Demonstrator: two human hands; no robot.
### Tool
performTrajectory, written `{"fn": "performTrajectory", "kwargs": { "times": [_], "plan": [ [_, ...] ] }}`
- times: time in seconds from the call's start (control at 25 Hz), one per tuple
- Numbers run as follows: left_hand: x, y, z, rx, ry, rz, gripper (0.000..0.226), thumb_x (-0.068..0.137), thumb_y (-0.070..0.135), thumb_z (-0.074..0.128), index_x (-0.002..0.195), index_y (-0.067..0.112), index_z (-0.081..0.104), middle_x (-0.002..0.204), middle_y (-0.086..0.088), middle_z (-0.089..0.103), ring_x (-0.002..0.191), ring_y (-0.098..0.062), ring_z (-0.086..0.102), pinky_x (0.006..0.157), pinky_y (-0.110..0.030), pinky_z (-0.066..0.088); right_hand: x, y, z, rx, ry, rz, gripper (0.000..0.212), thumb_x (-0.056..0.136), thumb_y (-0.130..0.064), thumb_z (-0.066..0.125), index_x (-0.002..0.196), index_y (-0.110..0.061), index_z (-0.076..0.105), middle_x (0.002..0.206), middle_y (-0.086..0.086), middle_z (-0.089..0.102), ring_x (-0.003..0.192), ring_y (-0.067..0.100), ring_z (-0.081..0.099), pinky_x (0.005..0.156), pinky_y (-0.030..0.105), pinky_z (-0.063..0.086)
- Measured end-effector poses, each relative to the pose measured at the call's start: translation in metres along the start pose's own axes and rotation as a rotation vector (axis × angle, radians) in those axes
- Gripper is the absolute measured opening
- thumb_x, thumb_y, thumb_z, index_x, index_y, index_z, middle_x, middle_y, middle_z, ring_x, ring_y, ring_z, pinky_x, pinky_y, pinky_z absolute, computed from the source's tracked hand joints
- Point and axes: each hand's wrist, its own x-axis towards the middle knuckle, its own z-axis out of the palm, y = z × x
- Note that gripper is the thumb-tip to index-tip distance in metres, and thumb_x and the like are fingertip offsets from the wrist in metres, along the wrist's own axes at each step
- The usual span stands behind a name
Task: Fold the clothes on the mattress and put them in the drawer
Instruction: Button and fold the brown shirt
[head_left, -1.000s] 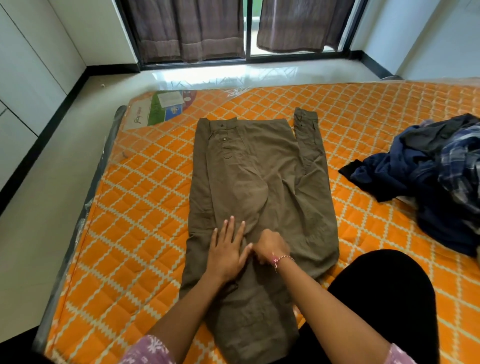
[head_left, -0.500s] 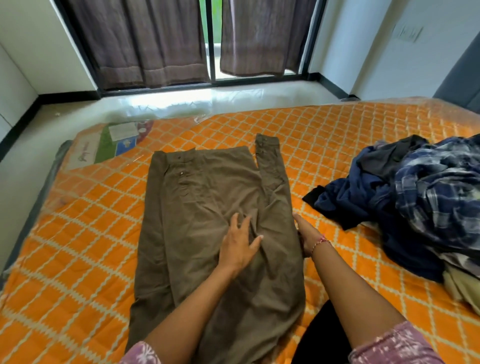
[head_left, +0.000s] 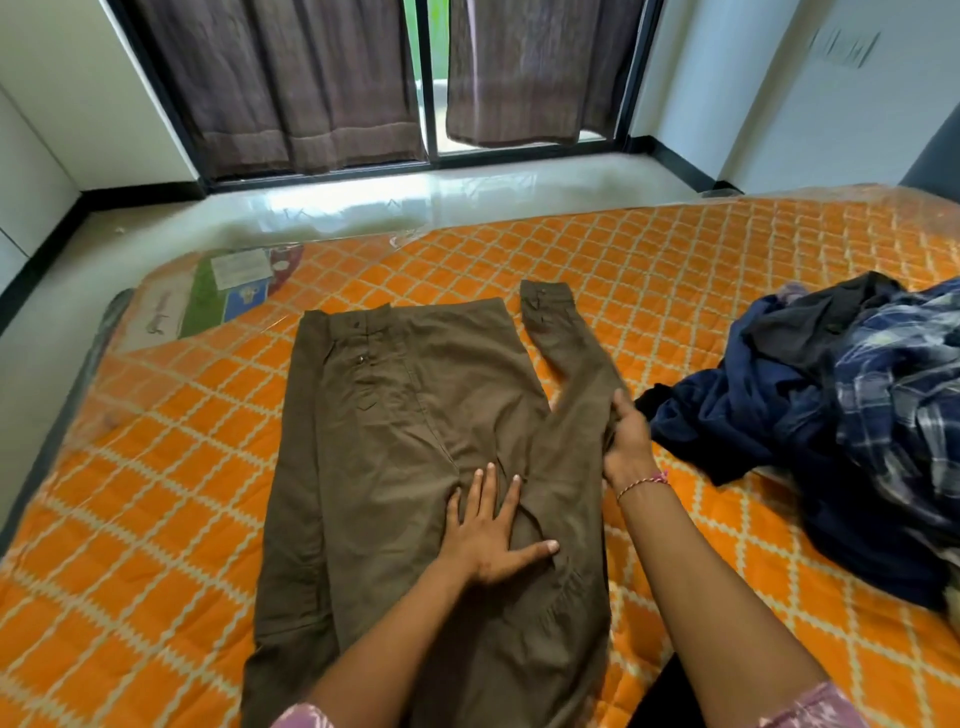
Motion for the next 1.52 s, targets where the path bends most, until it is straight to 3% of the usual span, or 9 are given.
{"fn": "performTrajectory", "kwargs": {
  "times": [0.28,0.48,0.6,0.72,0.84,0.96,1.24,1.4,1.52],
  "plan": [
    [-0.039,-0.047,-0.121,-1.691,0.185,-0.069,0.063,0.083,0.07,0.04,0.123,0.023,0.052,0.114,-0.008,0.062,0.099,-0.018,0.06,0.079,-0.034,0.046,-0.079,0.036,0.122,-0.914,-0.415,-0.641,0.059,0.081,0.015,0.048,0.137,-0.003,0.044,0.121,0.005,0.059,0.107,0.016,0.058,0.092,0.019,0.046],
    [-0.09,-0.133,-0.113,-1.967,0.382,-0.304,0.049,0.097,0.021,0.046,0.058,0.011,0.074,0.06,-0.005,0.069,0.051,-0.016,0.066,0.047,-0.023,0.054,-0.128,0.183,0.156,-1.911,-0.887,-0.607,0.063,0.09,-0.013,0.051,0.148,-0.011,0.025,0.157,0.015,0.01,0.146,0.03,0.001,0.117,0.045,0.0],
    [-0.126,-0.168,-0.078,-2.177,0.508,-0.267,0.011,0.063,0.02,0.081,0.065,0.01,0.077,0.068,-0.008,0.072,0.058,-0.019,0.07,0.051,-0.029,0.058,-0.16,0.205,0.133,-1.907,-1.046,-0.601,0.068,0.092,-0.011,0.049,0.151,-0.012,0.015,0.16,0.011,0.003,0.147,0.024,-0.001,0.116,0.027,-0.001],
    [-0.155,-0.202,-0.066,-2.348,0.66,-0.129,0.049,0.042,0.028,0.089,0.086,0.012,0.075,0.078,-0.006,0.074,0.068,-0.02,0.072,0.062,-0.033,0.06,-0.168,0.205,0.084,-1.983,-0.819,-0.82,0.061,0.09,-0.018,0.052,0.147,-0.011,0.031,0.154,0.012,0.029,0.142,0.025,0.022,0.116,0.03,0.016],
    [-0.168,-0.201,-0.057,-2.346,0.721,-0.26,0.028,0.087,0.038,0.058,0.098,0.015,0.068,0.075,-0.005,0.074,0.079,-0.025,0.065,0.066,-0.034,0.056,-0.172,0.208,0.045,-2.12,-0.618,-0.996,0.041,0.073,-0.021,0.04,0.1,-0.019,0.071,0.096,0.008,0.071,0.094,0.024,0.064,0.075,0.036,0.054],
    [-0.163,-0.195,-0.053,-2.286,0.674,-0.526,0.032,0.101,0.035,0.035,0.11,0.015,0.059,0.1,-0.008,0.069,0.081,-0.027,0.056,0.053,-0.034,0.055,-0.18,0.193,0.042,-2.163,-0.508,-1.097,0.039,0.07,-0.024,0.035,0.083,-0.023,0.072,0.066,0.0,0.064,0.059,0.02,0.065,0.043,0.023,0.044],
    [-0.18,-0.234,-0.051,-2.146,0.966,-0.838,0.041,0.101,0.022,0.043,0.138,0.003,0.043,0.135,-0.011,0.05,0.124,-0.033,0.048,0.099,-0.043,0.043,-0.207,0.201,0.062,-2.322,-0.805,-0.705,0.035,0.088,-0.017,0.053,0.124,-0.018,0.054,0.106,0.014,0.065,0.097,0.034,0.063,0.068,0.036,0.048],
    [-0.185,-0.215,-0.038,-1.187,1.158,-1.142,0.064,0.094,0.013,0.053,0.148,0.006,0.021,0.148,-0.021,0.032,0.133,-0.039,0.036,0.103,-0.052,0.038,-0.2,0.202,0.064,-2.343,-0.913,-0.438,0.05,0.089,-0.022,0.053,0.138,-0.021,0.045,0.125,0.017,0.058,0.113,0.037,0.055,0.087,0.04,0.047],
    [-0.17,-0.168,-0.034,-0.352,1.099,-0.711,0.066,0.097,0.051,0.028,0.147,0.008,0.03,0.15,-0.028,0.025,0.14,-0.043,0.021,0.111,-0.053,0.02,-0.197,0.207,0.062,-2.326,-0.959,-0.471,0.05,0.089,-0.025,0.053,0.138,-0.021,0.044,0.125,0.017,0.058,0.113,0.036,0.055,0.087,0.039,0.046]
  ]
}}
